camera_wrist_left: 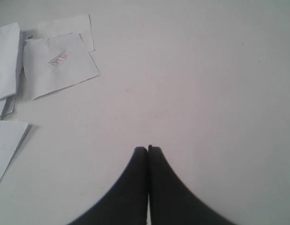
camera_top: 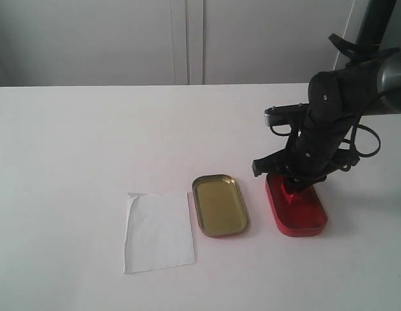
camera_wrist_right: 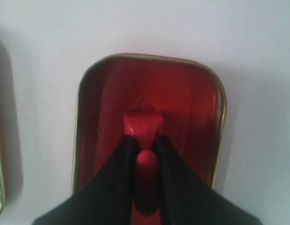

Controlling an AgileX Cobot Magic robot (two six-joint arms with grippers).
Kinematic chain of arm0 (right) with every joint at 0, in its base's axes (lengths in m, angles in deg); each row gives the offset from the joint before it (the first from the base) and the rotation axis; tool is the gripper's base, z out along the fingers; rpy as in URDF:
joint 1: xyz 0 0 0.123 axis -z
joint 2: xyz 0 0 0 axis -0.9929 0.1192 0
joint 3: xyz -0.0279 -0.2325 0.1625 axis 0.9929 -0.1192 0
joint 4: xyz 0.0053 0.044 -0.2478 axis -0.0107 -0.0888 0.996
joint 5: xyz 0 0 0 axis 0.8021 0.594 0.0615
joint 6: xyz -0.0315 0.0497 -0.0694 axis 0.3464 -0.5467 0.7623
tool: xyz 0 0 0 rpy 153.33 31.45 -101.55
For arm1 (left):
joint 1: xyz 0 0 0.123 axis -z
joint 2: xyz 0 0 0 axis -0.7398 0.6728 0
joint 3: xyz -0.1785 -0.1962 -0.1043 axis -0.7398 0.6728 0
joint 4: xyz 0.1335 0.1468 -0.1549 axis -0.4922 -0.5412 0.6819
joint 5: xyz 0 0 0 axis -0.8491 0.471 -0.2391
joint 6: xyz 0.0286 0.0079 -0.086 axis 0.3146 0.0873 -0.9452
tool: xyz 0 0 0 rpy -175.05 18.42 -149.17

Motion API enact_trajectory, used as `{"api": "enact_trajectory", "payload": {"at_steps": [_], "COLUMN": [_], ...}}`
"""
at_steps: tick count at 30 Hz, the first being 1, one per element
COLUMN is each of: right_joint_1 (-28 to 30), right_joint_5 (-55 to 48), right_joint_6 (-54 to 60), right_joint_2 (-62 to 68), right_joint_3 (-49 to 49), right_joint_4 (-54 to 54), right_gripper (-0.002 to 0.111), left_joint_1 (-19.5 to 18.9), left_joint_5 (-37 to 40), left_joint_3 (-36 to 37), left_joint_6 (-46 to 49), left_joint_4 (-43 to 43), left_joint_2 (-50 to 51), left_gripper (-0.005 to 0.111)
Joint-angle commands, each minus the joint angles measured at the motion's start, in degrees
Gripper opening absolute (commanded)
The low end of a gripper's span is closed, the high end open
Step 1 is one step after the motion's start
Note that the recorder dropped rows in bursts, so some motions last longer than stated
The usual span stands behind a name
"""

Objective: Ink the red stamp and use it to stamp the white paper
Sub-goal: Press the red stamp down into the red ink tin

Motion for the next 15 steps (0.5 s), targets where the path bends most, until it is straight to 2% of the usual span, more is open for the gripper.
{"api": "enact_trajectory", "payload": {"at_steps": [1, 15], "right_joint_1": [0.65, 0.65], "right_joint_5": [0.64, 0.10], "right_joint_6": [-0.38, -0.38], "right_joint_2": [2.09, 3.75], "right_joint_3": [-0.18, -0.18], "right_joint_4": [0.76, 0.76], "right_gripper": [0.000, 0.000], "left_joint_1": [0.18, 0.18], "left_joint_5": [-0.23, -0.23], "left_joint_3": [0.05, 0.05], "left_joint_6": [-0.53, -0.53], "left_joint_4": [0.27, 0.27], "left_joint_2": [-0.26, -0.26], "left_gripper": [0.000, 0.000]}}
